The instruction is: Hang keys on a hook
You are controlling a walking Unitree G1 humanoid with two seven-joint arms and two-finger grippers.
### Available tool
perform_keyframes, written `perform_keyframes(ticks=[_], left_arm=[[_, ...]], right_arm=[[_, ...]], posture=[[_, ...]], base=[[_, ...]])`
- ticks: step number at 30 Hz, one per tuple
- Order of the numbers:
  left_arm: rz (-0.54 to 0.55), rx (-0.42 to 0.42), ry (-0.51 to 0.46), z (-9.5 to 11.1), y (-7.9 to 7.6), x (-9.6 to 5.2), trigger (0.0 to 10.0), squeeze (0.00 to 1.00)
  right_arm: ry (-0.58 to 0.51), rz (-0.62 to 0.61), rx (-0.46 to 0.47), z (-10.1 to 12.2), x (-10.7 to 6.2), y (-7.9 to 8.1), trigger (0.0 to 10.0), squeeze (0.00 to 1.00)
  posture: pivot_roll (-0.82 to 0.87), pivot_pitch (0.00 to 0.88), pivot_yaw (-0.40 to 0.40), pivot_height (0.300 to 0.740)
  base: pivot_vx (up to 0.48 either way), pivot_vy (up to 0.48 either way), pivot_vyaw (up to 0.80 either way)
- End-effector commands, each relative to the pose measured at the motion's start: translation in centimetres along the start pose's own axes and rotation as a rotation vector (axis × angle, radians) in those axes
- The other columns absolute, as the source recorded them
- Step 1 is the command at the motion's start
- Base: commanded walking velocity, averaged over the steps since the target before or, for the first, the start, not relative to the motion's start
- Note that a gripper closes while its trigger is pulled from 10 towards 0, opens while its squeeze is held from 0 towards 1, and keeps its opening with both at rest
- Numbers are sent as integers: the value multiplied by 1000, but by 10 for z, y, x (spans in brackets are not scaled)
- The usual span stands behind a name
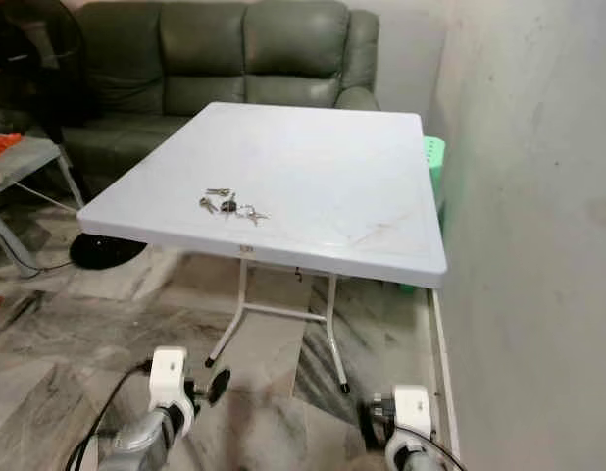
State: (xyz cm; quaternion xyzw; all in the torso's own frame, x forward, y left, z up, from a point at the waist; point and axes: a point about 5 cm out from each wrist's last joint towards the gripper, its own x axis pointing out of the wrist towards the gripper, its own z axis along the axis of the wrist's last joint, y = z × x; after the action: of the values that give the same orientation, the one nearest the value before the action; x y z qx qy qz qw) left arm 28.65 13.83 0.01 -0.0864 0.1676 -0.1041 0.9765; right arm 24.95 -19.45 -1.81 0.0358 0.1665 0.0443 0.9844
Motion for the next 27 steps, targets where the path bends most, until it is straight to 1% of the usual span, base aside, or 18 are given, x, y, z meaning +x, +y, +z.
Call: perform_keyframes(ticks=[1, 3, 6, 10, 12, 14, 15, 16, 17, 18, 19, 20, 21, 22, 24, 26, 27], left_arm=[[-13, 9, -89, 17, 0, 4, 10000, 0], [-30, 8, -150, 28, -2, 6, 10000, 0], [-35, 18, -250, 48, -3, 8, 10000, 0], [-34, 39, -311, 64, -4, 8, 10000, 0], [-43, 56, -373, 80, -5, 8, 10000, 0], [-50, 52, -401, 88, -7, 8, 10000, 0], [-55, 47, -436, 101, -9, 8, 10000, 0], [-59, 39, -450, 107, -10, 7, 10000, 0], [-59, 39, -450, 107, -10, 7, 10000, 0], [-61, 29, -461, 112, -11, 7, 10000, 0], [-62, 0, -489, 124, -12, 6, 10000, 0], [-62, -6, -499, 128, -12, 5, 10000, 0], [-62, -6, -499, 128, -12, 5, 10000, 0], [-60, -18, -505, 134, -12, 4, 10000, 0], [-43, -27, -503, 140, -11, 3, 10000, 0], [-30, 17, -513, 145, -11, 1, 10000, 0], [-24, 13, -509, 147, -10, 1, 10000, 0]], right_arm=[[-94, 15, 16, 13, 2, 3, 10000, 0], [-155, 34, 18, 24, 5, 6, 10000, 0], [-260, 68, 5, 46, 10, 13, 10000, 0], [-349, 95, -8, 67, 12, 18, 10000, 0], [-414, 102, 0, 86, 13, 20, 10000, 0], [-449, 106, -2, 95, 13, 20, 10000, 0], [-498, 113, -6, 111, 13, 21, 10000, 0], [-521, 117, -7, 118, 12, 22, 10000, 0], [-521, 117, -7, 118, 12, 22, 10000, 0], [-538, 119, -7, 124, 11, 22, 10000, 0], [-576, 120, -3, 137, 10, 23, 10000, 0], [-591, 121, -3, 141, 9, 23, 10000, 0], [-591, 121, -3, 141, 9, 23, 10000, 0], [-609, 121, -1, 148, 7, 24, 10000, 0], [-621, 116, 4, 154, 5, 23, 10000, 0], [-628, 108, 6, 157, 3, 23, 10000, 0], [-630, 108, 9, 158, 2, 23, 10000, 0]], posture=[[-7, 0, 14, 740], [-4, 0, 12, 740], [2, 0, 8, 740], [8, 0, 0, 740], [10, 0, -2, 740], [13, 0, -5, 740], [13, 0, -4, 740], [14, 0, -4, 740], [14, 0, -4, 740], [15, 0, -5, 740], [15, 0, -4, 740], [15, 0, -4, 740], [15, 0, -4, 740], [14, 0, -1, 740], [14, 0, -1, 740], [17, 0, -1, 740], [17, 0, -1, 740]], base=[[0, 0, 0], [0, 0, 0], [0, 0, 0], [0, 0, 0], [0, 0, 0], [0, 0, 0], [0, 0, 0], [0, 0, 0], [0, 0, 0], [0, 0, 0], [0, 0, 0], [0, 0, 0], [0, 0, 0], [0, 0, 0], [0, 0, 0], [0, 0, 0], [0, 0, 0]])
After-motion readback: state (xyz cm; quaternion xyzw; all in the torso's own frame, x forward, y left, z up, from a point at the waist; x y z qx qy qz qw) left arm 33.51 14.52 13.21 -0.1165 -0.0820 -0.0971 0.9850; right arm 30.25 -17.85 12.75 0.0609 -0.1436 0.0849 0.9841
